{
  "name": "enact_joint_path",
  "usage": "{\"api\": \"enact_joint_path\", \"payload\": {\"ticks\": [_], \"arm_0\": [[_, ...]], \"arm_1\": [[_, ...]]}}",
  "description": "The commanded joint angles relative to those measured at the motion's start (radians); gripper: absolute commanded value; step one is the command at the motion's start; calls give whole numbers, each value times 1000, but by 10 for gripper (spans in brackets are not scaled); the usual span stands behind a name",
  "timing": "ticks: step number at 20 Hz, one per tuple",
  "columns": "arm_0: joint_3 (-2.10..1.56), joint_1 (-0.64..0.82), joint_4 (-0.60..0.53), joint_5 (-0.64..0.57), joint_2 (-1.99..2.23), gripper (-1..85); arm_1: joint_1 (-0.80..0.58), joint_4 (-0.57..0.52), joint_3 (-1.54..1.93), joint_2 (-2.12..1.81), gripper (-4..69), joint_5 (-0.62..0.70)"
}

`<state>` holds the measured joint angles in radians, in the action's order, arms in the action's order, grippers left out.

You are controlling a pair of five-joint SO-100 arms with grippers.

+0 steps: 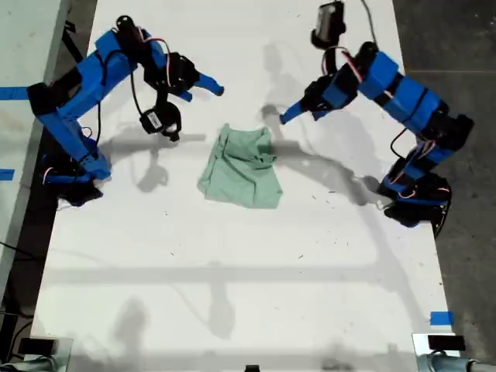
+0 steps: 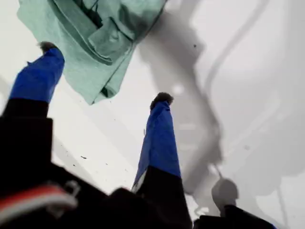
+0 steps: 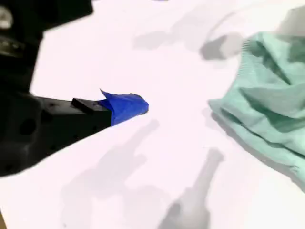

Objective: Fold tshirt

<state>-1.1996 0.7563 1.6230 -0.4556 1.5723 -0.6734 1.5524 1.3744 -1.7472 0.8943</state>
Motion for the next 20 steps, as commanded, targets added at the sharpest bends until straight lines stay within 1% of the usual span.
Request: {"api": "enact_joint_path", "payload": {"ticks": [1, 3, 5, 6, 8, 9, 11, 12, 13, 14, 16, 17, 18, 20], "arm_0": [[-189, 48, -51, -11, 291, 333], [-437, 3, -150, -3, 506, 316], [-683, -106, -241, 80, 701, 288], [-799, -187, -295, 135, 796, 253], [-1028, -367, -420, 261, 1009, 125], [-1132, -440, -457, 324, 1118, 59], [-1350, -537, -463, 459, 1367, 41], [-1460, -583, -494, 503, 1500, 29], [-1565, -618, -534, 531, 1628, 15], [-1661, -643, -543, 563, 1750, 4], [-1789, -660, -522, 575, 1956, 1], [-1844, -657, -515, 586, 2031, 1], [-1884, -653, -537, 592, 2022, 1], [-1968, -661, -577, 623, 2025, 1]], "arm_1": [[-110, 38, 216, -439, 346, 38], [-101, 77, 387, -672, 338, 8], [28, 80, 561, -844, 330, -112], [114, 63, 653, -923, 326, -198], [291, 6, 850, -1108, 275, -354], [368, -14, 945, -1220, 234, -420], [499, -57, 1111, -1416, 89, -517], [568, -95, 1164, -1439, 47, -557], [598, -126, 1218, -1440, 17, -594], [629, -147, 1279, -1445, 13, -630], [658, -204, 1391, -1502, -12, -652], [658, -207, 1436, -1559, -12, -658], [657, -216, 1459, -1608, -12, -652], [649, -282, 1419, -1540, -12, -615]]}}
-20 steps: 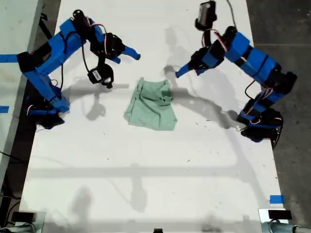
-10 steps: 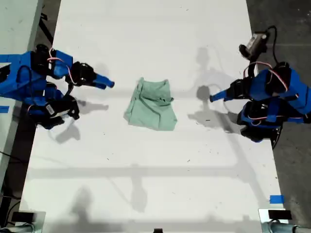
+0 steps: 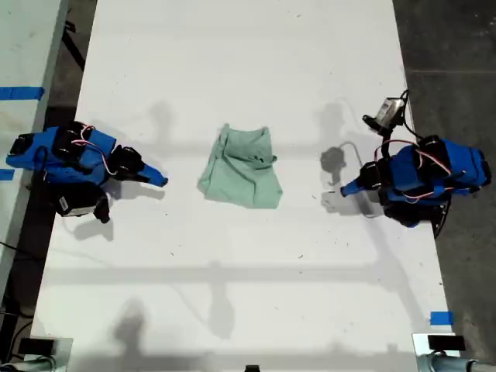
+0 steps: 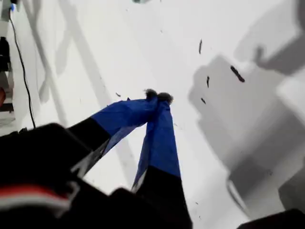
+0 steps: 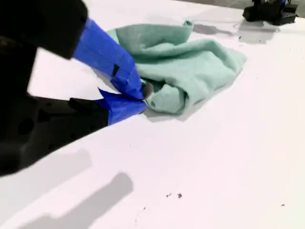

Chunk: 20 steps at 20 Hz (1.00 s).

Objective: Fold tshirt

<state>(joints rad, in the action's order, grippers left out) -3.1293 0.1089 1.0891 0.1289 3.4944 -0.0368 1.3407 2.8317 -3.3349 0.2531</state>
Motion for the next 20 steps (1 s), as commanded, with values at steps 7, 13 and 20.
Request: {"api": "enact_joint_path", "payload": {"ticks": [7, 13, 20], "arm_0": [[-61, 14, -48, 46, 103, 13], [-61, 0, -46, 40, 103, 41], [-61, -9, -44, 35, 103, 51]], "arm_1": [[-54, -436, -661, 1052, -12, 291], [-21, -440, -1221, 1684, -12, 403], [-66, -374, -1443, 1927, -12, 483]]}}
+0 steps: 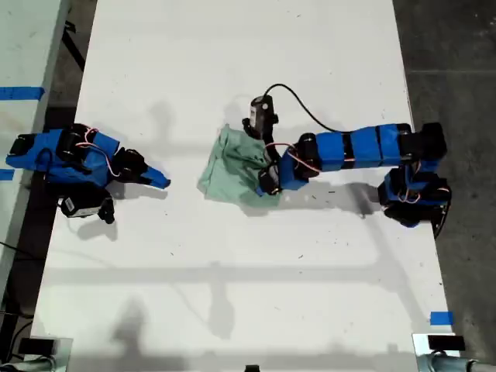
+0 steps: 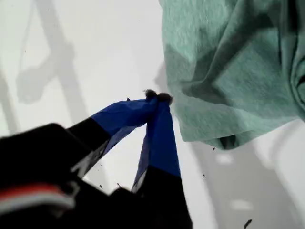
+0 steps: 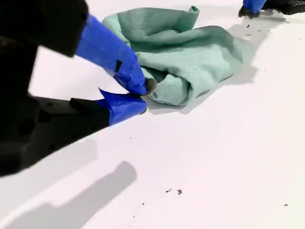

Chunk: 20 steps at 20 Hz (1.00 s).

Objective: Fold tshirt

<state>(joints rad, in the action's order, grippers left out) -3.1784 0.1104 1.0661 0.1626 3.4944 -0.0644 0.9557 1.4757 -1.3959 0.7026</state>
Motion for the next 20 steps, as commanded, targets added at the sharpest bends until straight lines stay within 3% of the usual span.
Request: {"api": "enact_joint_path", "payload": {"ticks": [1, 5, 12, 16, 20], "arm_0": [[-12, -18, -21, 0, 103, 55], [-12, -32, -20, 0, 103, 79], [-12, -32, -20, -2, 103, 115], [-12, -32, -20, -2, 103, 115], [-12, -32, -20, -2, 103, 115]], "arm_1": [[-61, 15, -86, -9, -12, 51], [-195, 12, -84, 23, -12, 163], [-606, -61, -106, 64, -12, 414], [-630, 110, -28, -258, -12, 414], [-525, 224, 359, -773, -12, 265]]}}
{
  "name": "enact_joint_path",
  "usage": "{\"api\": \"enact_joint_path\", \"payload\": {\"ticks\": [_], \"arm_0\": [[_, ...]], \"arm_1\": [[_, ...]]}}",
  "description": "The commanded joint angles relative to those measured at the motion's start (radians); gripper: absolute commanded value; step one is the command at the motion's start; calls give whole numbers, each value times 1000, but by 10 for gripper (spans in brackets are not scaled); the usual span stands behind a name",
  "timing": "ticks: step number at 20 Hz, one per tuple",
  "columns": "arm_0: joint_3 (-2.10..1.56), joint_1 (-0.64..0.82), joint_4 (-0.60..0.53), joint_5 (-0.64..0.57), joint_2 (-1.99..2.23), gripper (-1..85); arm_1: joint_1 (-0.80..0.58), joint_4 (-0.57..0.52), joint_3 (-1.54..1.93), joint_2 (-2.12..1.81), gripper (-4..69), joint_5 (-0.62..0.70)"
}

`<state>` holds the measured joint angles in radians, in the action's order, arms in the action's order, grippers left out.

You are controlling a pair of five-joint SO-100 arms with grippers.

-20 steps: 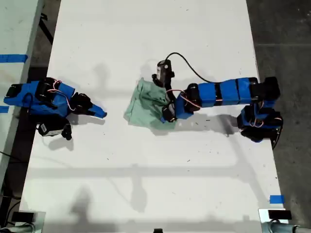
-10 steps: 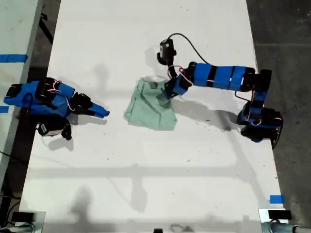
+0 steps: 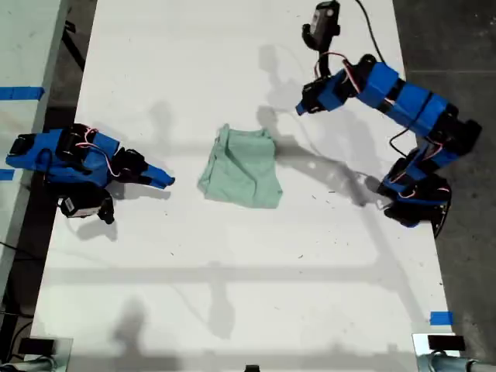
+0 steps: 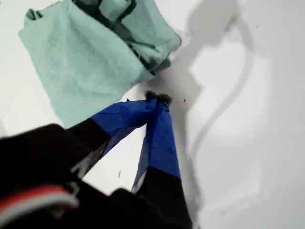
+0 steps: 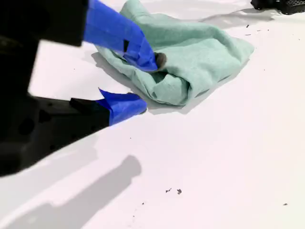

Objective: Fold tshirt

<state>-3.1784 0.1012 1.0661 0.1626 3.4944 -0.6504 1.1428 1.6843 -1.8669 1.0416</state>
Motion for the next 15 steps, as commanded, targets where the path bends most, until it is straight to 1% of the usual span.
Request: {"api": "enact_joint_path", "payload": {"ticks": [1, 4, 7, 8, 10, 11, 12, 13, 14, 15], "arm_0": [[-12, -23, -20, -2, 103, 115], [-12, -23, -20, -2, 103, 115], [-12, -23, -20, -3, 103, 115], [-12, -23, -20, -3, 103, 115], [-12, -21, -20, -3, 103, 115], [-12, -21, -20, -5, 103, 116], [-12, -21, -18, -9, 103, 116], [-12, -21, -18, -14, 103, 116], [-12, -20, -18, -14, 103, 116], [-12, -20, -18, -14, 103, 116]], "arm_1": [[101, 40, 287, -456, -12, -129], [259, 37, 646, -838, -12, -321], [430, -32, 1017, -1212, -12, -540], [480, -28, 1129, -1353, -12, -614], [538, 64, 1344, -1635, -12, -750], [557, 80, 1385, -1618, -12, -804], [577, 92, 1397, -1586, -2, -888], [586, 100, 1394, -1554, 23, -992], [609, 98, 1394, -1568, 74, -1052], [620, 91, 1396, -1615, 74, -1011]]}}
